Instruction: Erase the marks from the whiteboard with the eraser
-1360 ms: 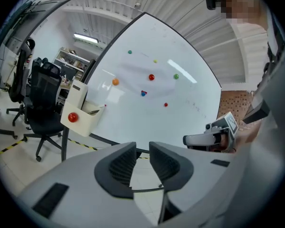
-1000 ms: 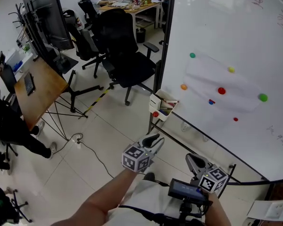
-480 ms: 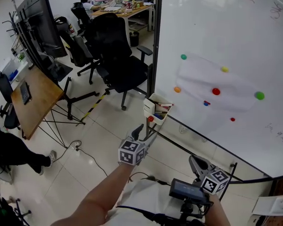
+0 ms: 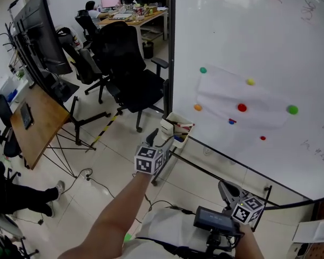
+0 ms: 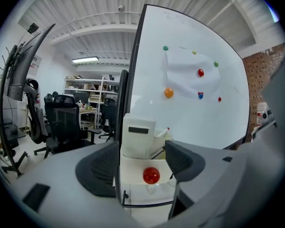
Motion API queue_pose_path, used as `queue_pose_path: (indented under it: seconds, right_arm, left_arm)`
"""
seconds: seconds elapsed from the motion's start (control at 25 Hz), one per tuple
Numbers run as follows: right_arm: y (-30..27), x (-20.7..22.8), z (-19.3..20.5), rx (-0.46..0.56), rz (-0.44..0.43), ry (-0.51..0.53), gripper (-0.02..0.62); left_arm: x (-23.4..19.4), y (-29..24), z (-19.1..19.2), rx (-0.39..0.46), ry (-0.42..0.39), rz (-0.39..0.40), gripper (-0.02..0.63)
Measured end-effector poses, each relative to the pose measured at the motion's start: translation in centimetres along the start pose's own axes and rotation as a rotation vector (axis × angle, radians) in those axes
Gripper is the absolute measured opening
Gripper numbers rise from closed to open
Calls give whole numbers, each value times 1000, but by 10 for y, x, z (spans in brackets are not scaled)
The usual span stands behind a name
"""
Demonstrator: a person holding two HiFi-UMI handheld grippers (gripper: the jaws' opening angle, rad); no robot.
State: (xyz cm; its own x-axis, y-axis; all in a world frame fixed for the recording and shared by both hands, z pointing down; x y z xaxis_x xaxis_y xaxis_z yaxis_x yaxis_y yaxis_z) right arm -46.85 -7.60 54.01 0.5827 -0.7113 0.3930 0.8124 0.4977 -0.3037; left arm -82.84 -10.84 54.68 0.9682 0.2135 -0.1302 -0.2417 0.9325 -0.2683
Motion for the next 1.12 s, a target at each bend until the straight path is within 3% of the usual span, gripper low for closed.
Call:
queue_pose_path:
  seconds: [0.48,0.72,1.12]
  right_arm:
    - [14,13,0,11,52,-34,16]
    - [14,12,-5,16,45,-24,17]
    - [19,6,-4,30,40,-21,15]
  left_arm:
    - [-9,-24,-3,-15,-11,9,327]
    - [-7,-26,-4,-17,-46,-2,282]
    - [16,0,-31,84,-106,38,278]
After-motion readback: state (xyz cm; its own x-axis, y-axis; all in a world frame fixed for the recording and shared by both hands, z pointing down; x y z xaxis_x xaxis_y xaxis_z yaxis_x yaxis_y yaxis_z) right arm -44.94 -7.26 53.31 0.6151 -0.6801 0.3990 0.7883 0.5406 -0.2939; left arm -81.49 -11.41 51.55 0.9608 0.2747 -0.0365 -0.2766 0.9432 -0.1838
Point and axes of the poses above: the fingertips, and each gripper's own axes: y backward along the fingers, x to its right, z out of its underside, the point moved 8 cm from there along y, backward along the fingers, and after that the axes turned 8 degrees about z, right-handed, at the moved point
